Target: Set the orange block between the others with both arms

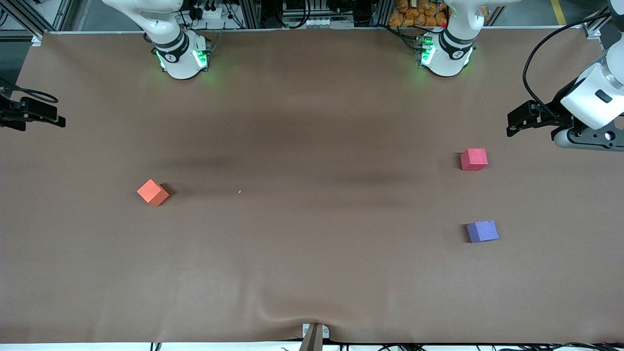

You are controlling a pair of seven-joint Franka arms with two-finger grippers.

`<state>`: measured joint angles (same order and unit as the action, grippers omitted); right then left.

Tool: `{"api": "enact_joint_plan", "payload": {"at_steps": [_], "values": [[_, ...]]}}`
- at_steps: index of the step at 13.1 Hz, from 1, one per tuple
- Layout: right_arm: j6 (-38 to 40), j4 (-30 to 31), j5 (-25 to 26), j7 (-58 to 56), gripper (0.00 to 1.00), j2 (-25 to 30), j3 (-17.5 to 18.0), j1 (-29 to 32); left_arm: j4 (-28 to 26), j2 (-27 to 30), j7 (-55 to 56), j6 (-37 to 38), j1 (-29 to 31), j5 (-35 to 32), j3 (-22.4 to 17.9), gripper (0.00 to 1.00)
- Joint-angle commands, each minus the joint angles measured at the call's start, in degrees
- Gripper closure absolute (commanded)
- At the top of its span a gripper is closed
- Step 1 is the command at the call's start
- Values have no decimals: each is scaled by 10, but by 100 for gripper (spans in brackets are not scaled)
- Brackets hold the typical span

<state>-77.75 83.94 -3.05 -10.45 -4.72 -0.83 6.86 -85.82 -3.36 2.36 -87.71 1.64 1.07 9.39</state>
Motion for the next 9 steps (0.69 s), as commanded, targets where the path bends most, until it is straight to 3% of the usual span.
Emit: {"api": "enact_joint_plan", "payload": {"at_steps": [1, 9], "values": [[6, -5, 7, -3, 0, 3, 7, 7, 16, -8, 11, 4, -4, 2, 0, 0], [8, -9, 15, -3, 0, 4, 8, 7, 16, -6, 11, 10, -1, 3, -5, 0]]}}
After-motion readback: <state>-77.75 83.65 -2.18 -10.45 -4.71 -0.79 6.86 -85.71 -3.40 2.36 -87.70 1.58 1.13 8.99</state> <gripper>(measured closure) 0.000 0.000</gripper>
